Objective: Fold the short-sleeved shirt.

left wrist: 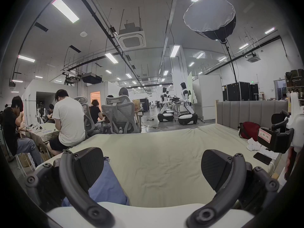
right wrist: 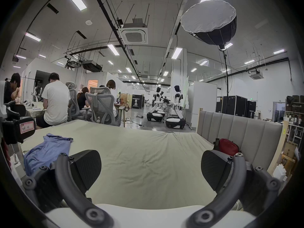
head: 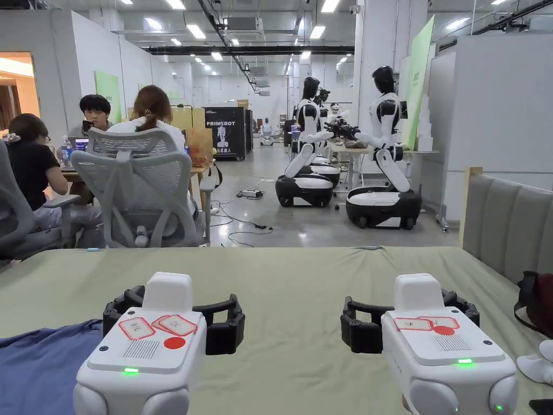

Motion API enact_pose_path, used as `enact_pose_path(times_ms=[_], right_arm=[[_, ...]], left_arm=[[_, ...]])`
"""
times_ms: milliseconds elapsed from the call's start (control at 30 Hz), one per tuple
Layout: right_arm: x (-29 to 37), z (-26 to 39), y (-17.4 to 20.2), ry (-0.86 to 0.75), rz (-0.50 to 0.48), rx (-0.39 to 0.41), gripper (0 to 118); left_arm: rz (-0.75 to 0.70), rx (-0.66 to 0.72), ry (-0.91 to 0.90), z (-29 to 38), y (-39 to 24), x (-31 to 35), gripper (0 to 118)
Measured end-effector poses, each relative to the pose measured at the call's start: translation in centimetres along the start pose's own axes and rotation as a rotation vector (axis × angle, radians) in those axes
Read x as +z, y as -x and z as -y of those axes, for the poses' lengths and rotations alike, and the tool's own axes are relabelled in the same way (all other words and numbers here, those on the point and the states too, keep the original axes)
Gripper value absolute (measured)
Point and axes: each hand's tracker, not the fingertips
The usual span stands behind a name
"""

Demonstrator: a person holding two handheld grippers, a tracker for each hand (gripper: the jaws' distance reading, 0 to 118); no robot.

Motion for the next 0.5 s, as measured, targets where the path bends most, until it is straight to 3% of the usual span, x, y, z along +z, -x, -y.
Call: enact_pose_path(times_ms=[500], right_arm=[[0.25, 0.29, 0.13, -0.003, -0.009, -0.009, 118]], left_arm=[[-0.006, 0.007, -0.007, 0.27, 0.2, 0.38, 118]])
